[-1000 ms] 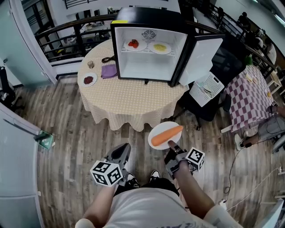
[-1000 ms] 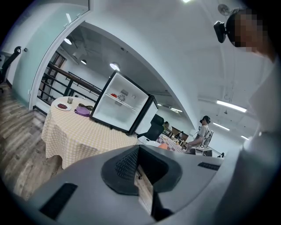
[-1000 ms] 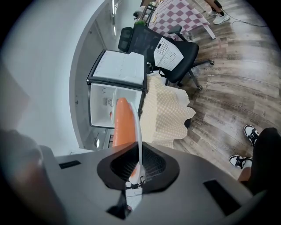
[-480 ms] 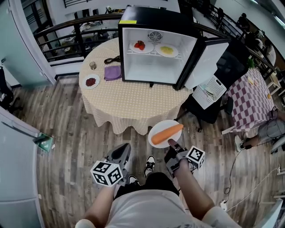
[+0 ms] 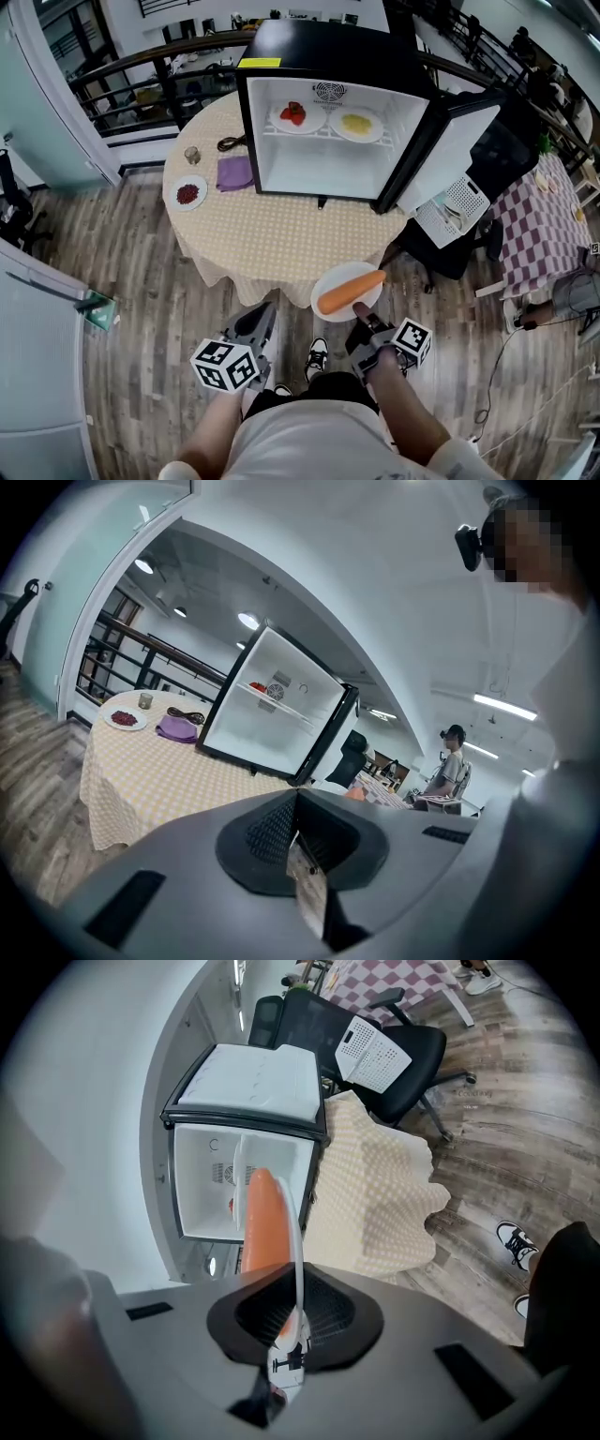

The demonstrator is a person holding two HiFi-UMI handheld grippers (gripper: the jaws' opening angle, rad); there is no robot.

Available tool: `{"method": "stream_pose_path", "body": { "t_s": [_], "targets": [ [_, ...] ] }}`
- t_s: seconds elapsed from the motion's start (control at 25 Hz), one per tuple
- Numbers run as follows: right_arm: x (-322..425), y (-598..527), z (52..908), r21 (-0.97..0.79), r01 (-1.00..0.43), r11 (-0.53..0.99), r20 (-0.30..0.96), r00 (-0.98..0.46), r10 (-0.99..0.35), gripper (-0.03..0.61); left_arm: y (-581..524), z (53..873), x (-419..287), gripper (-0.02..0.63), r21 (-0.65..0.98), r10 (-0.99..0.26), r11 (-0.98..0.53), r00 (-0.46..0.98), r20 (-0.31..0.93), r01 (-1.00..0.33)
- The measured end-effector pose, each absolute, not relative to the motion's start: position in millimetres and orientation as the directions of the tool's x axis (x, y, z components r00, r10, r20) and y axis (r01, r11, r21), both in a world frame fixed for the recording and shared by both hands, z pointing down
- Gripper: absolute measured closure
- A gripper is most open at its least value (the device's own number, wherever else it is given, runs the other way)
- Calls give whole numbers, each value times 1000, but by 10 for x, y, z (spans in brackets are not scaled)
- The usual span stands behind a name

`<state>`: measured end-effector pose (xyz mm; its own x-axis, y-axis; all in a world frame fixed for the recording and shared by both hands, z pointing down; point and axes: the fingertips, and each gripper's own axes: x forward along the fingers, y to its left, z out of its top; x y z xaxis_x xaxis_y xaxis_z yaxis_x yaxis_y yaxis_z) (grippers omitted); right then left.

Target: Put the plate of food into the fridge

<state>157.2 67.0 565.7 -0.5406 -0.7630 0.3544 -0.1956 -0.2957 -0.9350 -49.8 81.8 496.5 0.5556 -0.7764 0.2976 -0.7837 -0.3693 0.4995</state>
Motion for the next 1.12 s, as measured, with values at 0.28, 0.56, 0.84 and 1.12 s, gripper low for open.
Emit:
{"method": "stream_pose_path", "body": {
  "t_s": [0.28, 0.56, 0.84, 1.12],
  "targets": [
    [1687, 112, 5653, -935, -192, -297, 353, -565, -746, 548, 285, 4951, -332, 607, 495, -783, -346, 536, 315, -797],
    [1859, -394, 5702, -939, -183, -290, 341, -588, -734, 548, -204, 4971, -138, 607, 483, -794, -322, 511, 331, -814],
    [1868, -620, 5778, -934, -185, -307, 353, -616, -705, 548, -437, 4949, -61, 607, 470, -798, -306, 492, 348, -828],
    [1806, -824, 5797, -936, -175, -306, 347, -605, -716, 548, -671, 4954, -118, 607, 476, -784, -330, 517, 343, -815]
  ]
}}
